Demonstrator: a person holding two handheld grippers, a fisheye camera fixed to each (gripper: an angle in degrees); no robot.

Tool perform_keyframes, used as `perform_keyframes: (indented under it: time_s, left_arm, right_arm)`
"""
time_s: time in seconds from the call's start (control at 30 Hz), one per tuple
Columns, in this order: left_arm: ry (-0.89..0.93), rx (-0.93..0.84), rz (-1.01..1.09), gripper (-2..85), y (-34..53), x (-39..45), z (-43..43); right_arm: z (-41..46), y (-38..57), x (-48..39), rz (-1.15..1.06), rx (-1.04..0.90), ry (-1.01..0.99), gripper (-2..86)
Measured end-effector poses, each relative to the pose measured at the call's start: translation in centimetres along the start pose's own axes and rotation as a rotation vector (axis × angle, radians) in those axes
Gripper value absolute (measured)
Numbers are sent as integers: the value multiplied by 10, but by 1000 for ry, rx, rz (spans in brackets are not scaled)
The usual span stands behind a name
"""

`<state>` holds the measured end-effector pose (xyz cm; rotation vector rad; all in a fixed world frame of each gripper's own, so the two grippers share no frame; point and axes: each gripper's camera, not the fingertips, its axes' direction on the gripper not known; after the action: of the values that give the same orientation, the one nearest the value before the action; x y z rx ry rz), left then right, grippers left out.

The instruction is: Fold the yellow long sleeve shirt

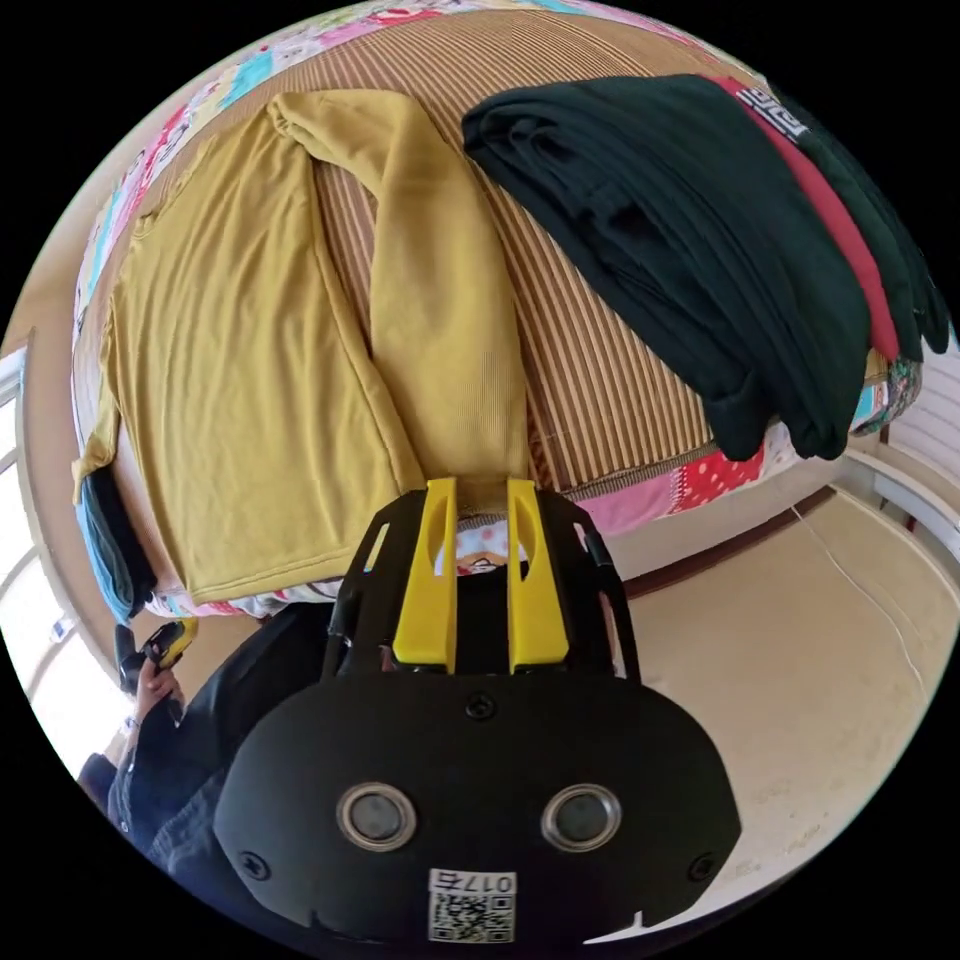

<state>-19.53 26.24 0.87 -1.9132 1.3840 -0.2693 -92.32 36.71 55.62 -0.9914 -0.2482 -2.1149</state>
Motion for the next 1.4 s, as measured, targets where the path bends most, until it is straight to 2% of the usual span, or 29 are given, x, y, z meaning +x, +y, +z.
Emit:
perform_keyframes:
  time_s: [0.13,0.3,0.33,0.43,0.53,0.6,0.83,1.1,1.2,1.27,1.33,1.4]
  left_arm:
    - [-17,-24,52,3,3,18,5]
    - [-67,-35,92,-7,4,24,6]
    - [-73,-34,90,-7,3,23,6]
    - [-95,-27,62,-8,2,13,8]
    - [-86,-33,20,-8,2,7,12]
    - [-64,-31,13,-8,4,9,14]
    - [-112,-55,76,-8,5,34,25]
    - [-117,-23,148,-8,15,68,29]
    - [-133,-13,160,-8,23,74,30]
    - [-133,1,153,-8,29,73,31]
    - [-125,14,141,-8,36,71,33]
    - [-111,20,116,-8,46,65,39]
  right_arm:
    - [-12,-12,4,80,-54,-171,28]
    - [-104,3,39,9,165,-687,18]
    - [-128,10,63,36,272,-786,16]
    - [-158,26,133,215,503,-882,15]
    - [-146,39,194,532,527,-776,30]
    - [-140,46,209,634,480,-729,47]
    - [-169,53,143,356,432,-505,103]
    - [-183,-13,152,347,451,-533,119]
    - [-170,-51,150,234,340,-631,97]
    - [-173,-65,134,172,260,-539,54]
    - [-193,-62,118,110,298,-490,44]
    - [-223,-50,103,29,362,-552,39]
